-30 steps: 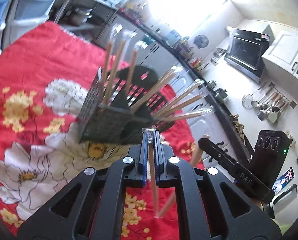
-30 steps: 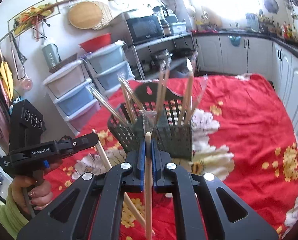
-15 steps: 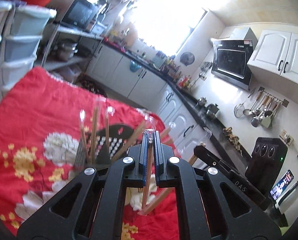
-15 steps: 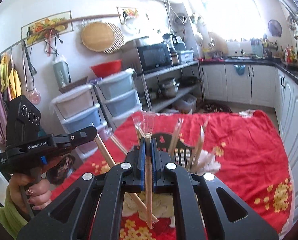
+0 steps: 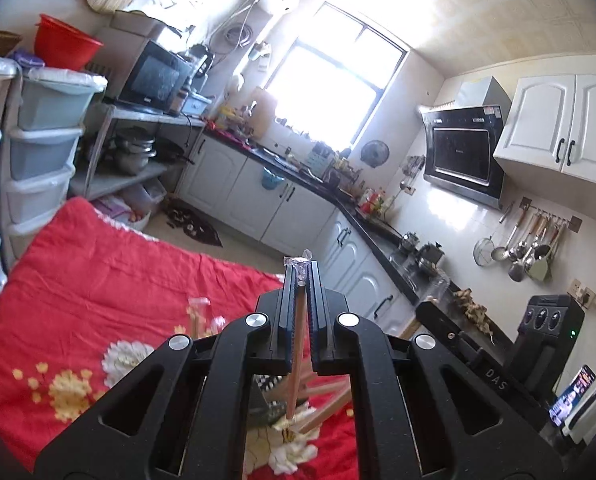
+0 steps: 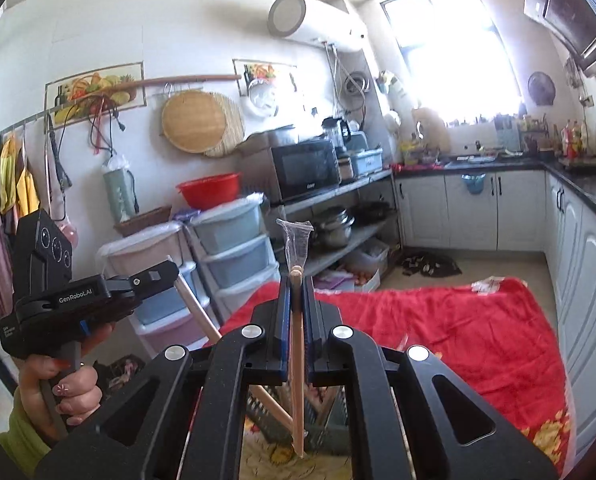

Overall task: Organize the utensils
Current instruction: 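Lift the chopstick with the right tool over the caddy while the left tool carries its own, then lower both held chopsticks upright into the green caddy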

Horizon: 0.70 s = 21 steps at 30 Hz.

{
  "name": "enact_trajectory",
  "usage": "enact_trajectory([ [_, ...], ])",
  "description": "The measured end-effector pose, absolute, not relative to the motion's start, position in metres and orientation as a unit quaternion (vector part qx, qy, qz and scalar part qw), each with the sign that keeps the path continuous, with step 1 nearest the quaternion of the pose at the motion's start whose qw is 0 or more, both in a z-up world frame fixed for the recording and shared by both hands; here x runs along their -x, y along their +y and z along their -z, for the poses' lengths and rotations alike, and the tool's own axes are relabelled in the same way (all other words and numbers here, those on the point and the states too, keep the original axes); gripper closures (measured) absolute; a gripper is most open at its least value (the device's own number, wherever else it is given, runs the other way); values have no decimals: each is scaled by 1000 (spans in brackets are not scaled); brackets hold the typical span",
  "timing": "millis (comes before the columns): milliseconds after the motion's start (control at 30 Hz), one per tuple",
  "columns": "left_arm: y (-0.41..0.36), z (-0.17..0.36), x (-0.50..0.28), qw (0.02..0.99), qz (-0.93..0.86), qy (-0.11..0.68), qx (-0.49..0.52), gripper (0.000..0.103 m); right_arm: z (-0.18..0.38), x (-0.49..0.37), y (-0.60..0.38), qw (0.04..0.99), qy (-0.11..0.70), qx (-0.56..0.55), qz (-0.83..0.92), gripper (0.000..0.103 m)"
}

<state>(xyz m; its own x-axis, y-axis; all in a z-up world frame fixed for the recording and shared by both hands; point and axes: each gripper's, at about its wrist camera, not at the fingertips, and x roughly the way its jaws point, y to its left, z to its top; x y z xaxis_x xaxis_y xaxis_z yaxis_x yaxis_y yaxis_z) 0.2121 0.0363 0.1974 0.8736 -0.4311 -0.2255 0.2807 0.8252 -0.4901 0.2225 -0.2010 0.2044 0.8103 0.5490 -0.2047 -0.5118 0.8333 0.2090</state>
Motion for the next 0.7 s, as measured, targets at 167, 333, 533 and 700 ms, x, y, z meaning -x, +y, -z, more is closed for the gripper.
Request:
enact_trajectory([
  [167, 40, -208, -221, 948, 171, 155, 220, 100, -210, -234, -201, 957, 112, -61, -260, 97],
  [333, 38, -212, -225, 956, 151, 145, 203, 100, -211, -248, -204, 961, 107, -66, -245, 97],
  [533, 33, -203, -233, 959, 140, 152, 192, 100, -206, -260, -207, 963, 100, -73, -237, 97],
  [700, 29, -189, -241, 958, 138, 168, 189, 100, -198, -266, -207, 965, 100, -73, -233, 97],
])
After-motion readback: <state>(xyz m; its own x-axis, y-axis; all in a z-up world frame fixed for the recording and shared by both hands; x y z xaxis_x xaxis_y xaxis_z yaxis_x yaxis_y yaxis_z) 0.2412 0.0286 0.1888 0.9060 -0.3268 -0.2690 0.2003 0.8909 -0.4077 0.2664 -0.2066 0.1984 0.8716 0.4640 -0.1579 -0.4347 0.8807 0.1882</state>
